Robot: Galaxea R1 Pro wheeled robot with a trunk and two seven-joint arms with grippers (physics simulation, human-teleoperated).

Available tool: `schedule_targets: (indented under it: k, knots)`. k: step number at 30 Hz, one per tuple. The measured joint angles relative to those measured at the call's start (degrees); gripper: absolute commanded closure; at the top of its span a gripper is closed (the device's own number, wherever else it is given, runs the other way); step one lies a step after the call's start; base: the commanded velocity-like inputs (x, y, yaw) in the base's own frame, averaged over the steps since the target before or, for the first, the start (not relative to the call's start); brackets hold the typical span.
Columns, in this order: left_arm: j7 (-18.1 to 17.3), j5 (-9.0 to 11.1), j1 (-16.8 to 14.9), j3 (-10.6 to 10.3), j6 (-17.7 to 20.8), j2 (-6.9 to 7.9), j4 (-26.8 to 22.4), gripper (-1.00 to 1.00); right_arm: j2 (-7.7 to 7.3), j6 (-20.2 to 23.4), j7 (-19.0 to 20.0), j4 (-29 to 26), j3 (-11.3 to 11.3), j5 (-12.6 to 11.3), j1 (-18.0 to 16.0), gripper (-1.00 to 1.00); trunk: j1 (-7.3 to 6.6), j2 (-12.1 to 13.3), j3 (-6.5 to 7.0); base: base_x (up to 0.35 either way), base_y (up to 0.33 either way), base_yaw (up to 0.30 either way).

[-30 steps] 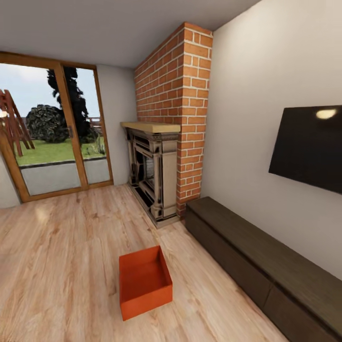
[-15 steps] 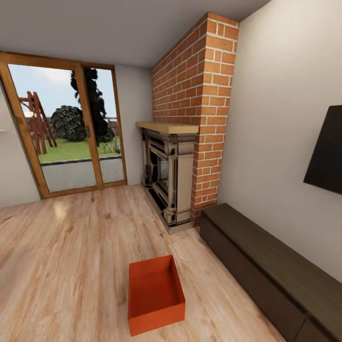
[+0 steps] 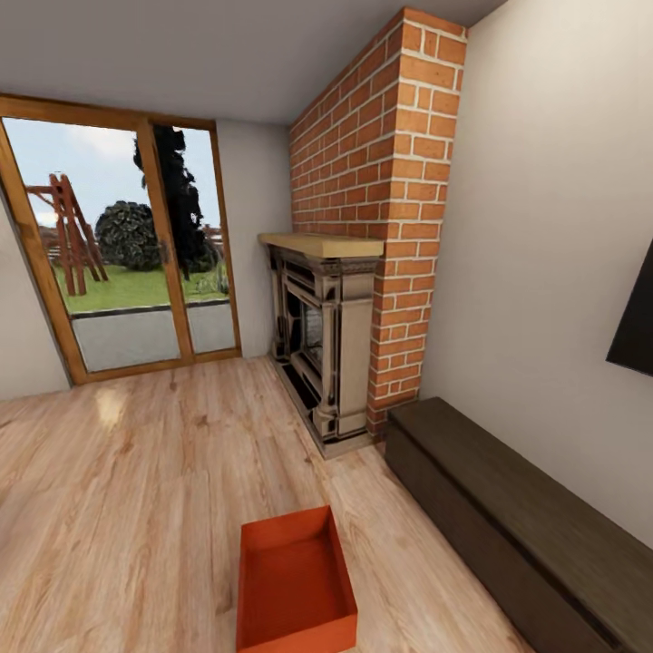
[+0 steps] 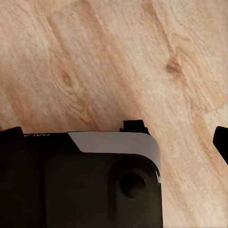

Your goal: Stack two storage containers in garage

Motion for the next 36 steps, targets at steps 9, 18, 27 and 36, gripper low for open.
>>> schedule_targets:
  k: [9,18,27,36]
  knots:
    - [0.0,0.0,0.0,0.0,0.0,0.10,0.0,-1.00,0.00,0.0,0.0,0.0,0.0,0.0,0.0,-1.00,0.01,0.0,0.00,0.016,0.000,0.000]
    - [0.0,0.0,0.0,0.0,0.0,0.03,0.0,-1.00,0.00,0.0,0.0,0.0,0.0,0.0,0.0,-1.00,-0.01,0.0,0.00,0.146,-0.096,0.000]
    - [0.0,0.0,0.0,0.0,0.0,0.03,0.0,-1.00,-0.02,0.0,0.0,0.0,0.0,0.0,0.0,-1.00,0.01,0.0,0.00,0.127,-0.081,0.097]
    - [0.0,0.0,0.0,0.0,0.0,0.03,0.0,-1.00,0.00,0.0,0.0,0.0,0.0,0.0,0.0,-1.00,0.01,0.0,0.00,0.004,-0.002,0.261]
